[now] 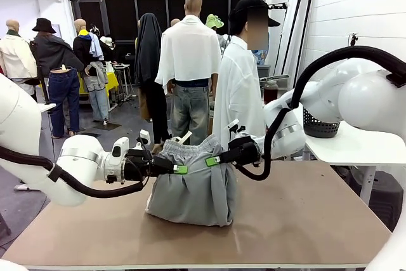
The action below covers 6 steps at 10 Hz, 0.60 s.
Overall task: Fold the training pants.
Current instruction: Fold the Training pants in half.
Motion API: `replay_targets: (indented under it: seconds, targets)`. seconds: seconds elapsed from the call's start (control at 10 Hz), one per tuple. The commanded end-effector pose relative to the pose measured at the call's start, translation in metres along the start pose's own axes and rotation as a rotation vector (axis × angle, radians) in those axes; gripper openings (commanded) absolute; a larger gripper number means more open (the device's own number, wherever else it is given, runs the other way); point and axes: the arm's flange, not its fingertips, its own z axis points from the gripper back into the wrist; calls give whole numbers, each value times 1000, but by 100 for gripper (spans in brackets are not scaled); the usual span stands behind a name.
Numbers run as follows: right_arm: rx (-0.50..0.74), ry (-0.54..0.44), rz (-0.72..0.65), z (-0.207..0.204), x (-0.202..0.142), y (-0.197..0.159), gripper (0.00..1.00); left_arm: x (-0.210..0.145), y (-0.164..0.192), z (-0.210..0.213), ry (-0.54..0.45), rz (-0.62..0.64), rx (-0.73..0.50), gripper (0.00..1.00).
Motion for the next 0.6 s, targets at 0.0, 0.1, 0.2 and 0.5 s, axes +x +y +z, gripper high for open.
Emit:
replay_targets:
  seconds: [0.0, 0.1, 0.2, 0.5]
  targets:
    - [2, 12, -4, 20, 21, 16, 0, -7, -11, -7, 13, 30, -16, 0]
    - [6, 30, -6, 19, 17, 17, 0, -10, -14, -8, -15, 37, 2, 0]
    - [0, 38, 1, 17, 10, 13, 0, -17, -12, -6, -38, 36, 48, 0]
    - [9, 34, 5, 1, -32, 13, 0, -57, -7, 6, -87, 65, 91, 0]
